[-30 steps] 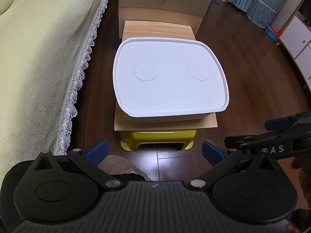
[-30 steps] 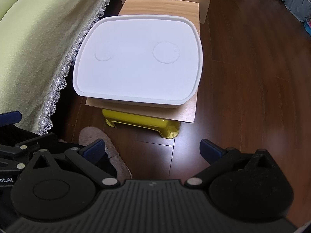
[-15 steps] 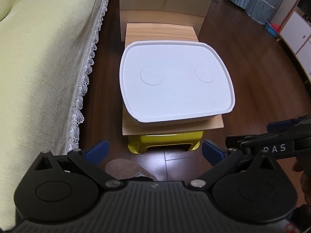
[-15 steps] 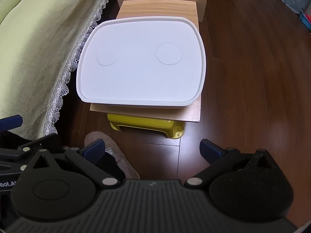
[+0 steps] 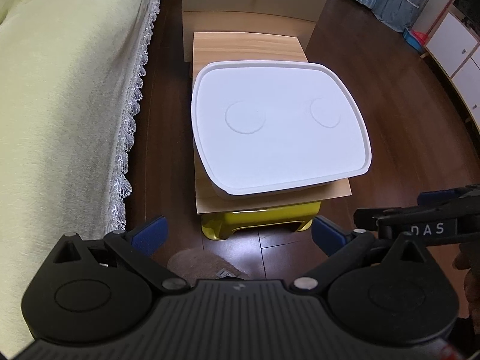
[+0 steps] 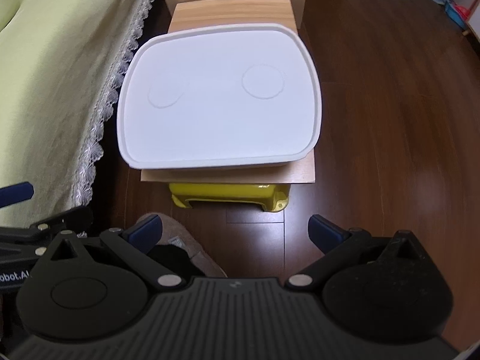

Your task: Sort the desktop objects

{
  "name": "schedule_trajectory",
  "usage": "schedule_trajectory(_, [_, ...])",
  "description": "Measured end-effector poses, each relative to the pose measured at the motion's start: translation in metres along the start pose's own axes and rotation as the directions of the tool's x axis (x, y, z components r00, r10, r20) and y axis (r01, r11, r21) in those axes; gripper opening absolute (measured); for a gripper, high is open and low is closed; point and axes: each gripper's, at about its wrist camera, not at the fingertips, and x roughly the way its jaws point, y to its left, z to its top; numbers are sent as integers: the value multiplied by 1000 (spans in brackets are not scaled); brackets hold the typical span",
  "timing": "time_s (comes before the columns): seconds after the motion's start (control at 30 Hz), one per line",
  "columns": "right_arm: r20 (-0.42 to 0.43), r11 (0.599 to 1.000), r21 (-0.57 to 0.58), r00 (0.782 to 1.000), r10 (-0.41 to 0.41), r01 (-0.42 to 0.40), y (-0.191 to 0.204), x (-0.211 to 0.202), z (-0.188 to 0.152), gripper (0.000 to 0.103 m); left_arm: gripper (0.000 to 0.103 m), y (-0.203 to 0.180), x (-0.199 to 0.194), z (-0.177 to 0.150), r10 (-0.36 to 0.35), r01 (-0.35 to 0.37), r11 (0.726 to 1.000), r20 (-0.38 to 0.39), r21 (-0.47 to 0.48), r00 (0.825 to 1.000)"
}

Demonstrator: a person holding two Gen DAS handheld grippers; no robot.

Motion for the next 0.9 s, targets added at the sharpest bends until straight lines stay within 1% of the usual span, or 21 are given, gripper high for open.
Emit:
schedule_trajectory(0.07, [1, 1000, 6, 1000, -13, 13, 0, 2, 1, 102, 102, 0, 1, 1, 11, -11, 1000, 0, -9, 1000])
schedule_trajectory(0.13, [-3, 1000, 8, 1000, -24, 24, -1, 4, 2, 102, 102, -2, 0, 1, 36, -36, 999, 4, -4, 999])
schedule_trajectory(0.3, [2, 999, -6, 999, -47, 47, -5, 5, 5, 102, 102, -15, 0, 4, 135, -135, 991, 13, 23, 991])
schedule_trajectory(0.4, [28, 997, -31, 998, -63, 64, -11, 2, 8, 102, 102, -18, 2, 7, 109, -109, 994, 8, -3, 994])
schedule_trajectory(0.47, [41, 997, -28, 997, -64, 65, -16, 1, 11, 102, 102, -21, 4, 9, 99, -98, 995, 5, -16, 995])
schedule_trajectory(0.6, [45, 999, -12, 998, -51, 52, -28, 3, 17, 102, 102, -27, 8, 12, 110, -110, 993, 2, -49, 994])
schedule_trajectory(0.7, [41, 999, -13, 999, -36, 37, -33, 8, 20, 102, 102, -33, 10, 13, 94, -94, 992, 2, -87, 996])
schedule_trajectory(0.9, [25, 1000, -24, 1000, -8, 9, -40, 15, 21, 102, 103, -47, 19, 8, 119, -118, 988, -1, -98, 993])
